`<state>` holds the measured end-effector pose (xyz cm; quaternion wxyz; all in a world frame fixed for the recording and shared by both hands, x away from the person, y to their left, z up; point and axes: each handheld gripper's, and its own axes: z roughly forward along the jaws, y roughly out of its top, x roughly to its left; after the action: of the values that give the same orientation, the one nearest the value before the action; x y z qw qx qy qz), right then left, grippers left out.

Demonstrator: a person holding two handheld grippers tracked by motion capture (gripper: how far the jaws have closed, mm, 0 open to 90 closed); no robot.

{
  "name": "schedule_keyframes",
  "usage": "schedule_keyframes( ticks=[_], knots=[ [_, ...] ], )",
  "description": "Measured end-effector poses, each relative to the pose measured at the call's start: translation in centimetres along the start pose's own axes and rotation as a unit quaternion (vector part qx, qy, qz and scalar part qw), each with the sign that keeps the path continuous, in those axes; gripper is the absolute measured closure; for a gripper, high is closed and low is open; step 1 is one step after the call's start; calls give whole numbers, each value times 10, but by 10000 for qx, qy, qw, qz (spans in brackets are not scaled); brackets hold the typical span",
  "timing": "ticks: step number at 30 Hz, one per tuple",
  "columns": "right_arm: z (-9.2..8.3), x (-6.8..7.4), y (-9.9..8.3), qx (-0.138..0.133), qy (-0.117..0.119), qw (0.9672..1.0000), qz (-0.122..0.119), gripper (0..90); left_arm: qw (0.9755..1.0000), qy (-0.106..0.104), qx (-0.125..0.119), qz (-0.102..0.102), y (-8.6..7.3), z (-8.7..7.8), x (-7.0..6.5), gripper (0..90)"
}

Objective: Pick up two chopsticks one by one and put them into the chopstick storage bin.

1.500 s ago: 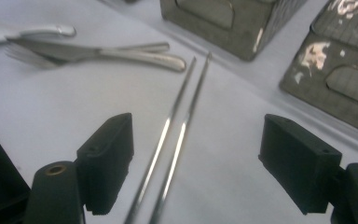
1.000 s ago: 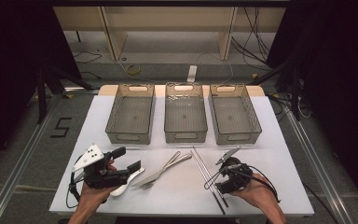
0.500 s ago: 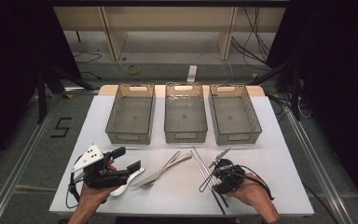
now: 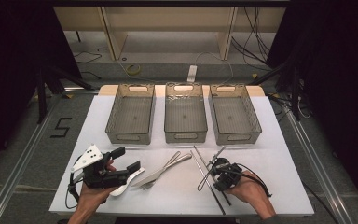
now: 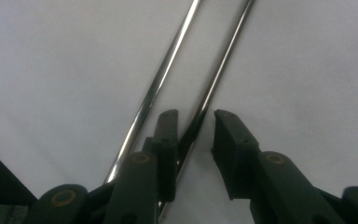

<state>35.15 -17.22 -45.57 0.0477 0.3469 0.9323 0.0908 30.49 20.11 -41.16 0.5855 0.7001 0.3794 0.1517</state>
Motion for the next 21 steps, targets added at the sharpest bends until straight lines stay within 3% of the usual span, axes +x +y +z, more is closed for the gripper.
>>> schedule_keyframes(
  ticks=[11,21],
  knots=[
    [0,-8,4,132,91,9998,122,815,10000,28,-23,-16,0,-1,0,180],
    [0,-20,5,197,-95,9994,254,854,10000,43,-32,-23,0,-2,1,181]
  ],
)
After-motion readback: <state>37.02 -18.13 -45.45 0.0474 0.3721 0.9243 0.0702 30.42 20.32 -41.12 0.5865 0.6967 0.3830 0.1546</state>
